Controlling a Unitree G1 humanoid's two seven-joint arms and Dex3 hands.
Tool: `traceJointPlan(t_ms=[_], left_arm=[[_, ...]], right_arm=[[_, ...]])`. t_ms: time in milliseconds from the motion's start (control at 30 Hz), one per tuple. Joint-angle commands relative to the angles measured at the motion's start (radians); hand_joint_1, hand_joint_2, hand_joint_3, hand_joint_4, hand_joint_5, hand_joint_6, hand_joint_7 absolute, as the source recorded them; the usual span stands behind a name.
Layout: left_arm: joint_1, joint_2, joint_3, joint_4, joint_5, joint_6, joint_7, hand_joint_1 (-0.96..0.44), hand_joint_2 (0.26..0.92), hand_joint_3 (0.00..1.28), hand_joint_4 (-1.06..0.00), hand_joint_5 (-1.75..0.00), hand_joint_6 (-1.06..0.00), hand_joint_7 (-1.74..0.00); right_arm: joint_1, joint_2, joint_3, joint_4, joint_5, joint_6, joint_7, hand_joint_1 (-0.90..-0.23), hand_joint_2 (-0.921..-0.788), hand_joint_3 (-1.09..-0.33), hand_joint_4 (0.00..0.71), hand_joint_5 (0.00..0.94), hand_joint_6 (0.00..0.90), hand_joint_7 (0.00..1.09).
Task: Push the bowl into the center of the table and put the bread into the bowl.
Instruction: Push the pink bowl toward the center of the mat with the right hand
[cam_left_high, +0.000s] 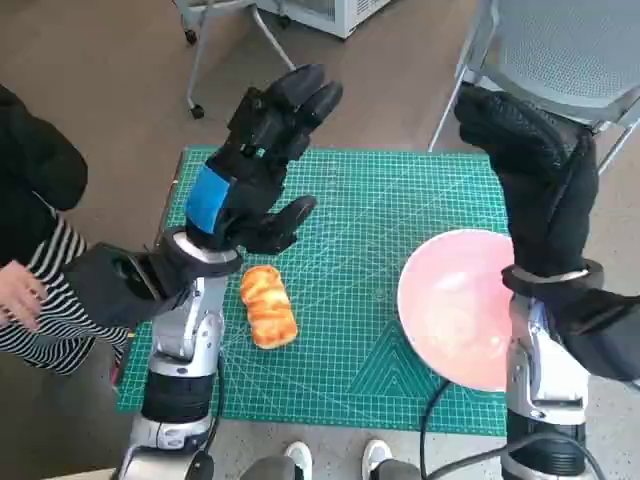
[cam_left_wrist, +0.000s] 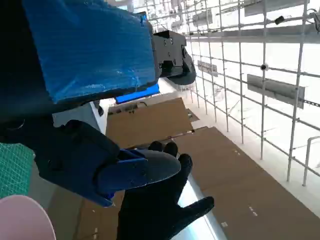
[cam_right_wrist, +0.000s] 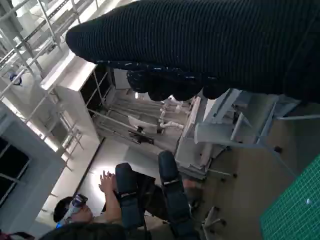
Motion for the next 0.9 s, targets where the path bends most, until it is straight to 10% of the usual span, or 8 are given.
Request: traceJointPlan(t_ms=[33,900], left_arm=[[-0.01,0.006,0.004,-0.011,0.0,0.004,0.005,-0.53,0.752,0.59,0.0,-0.34,0.0,-0.57],[0.008,-0.002,0.005,-0.021,-0.014,0.006,0.003,-0.52,0.759,0.56,0.0,-0.37,0.0,-0.59]], right_arm=[[0.019,-0.006,-0.003,0.015,-0.004,0.003,0.008,-0.691,-0.921,-0.643,0.213,0.002,0.091,0.56],[0.036,-0.005,-0.005,-0.009,0.007,0.012,0.007,-0.708,-0.921,-0.634,0.217,0.003,0.095,0.56]])
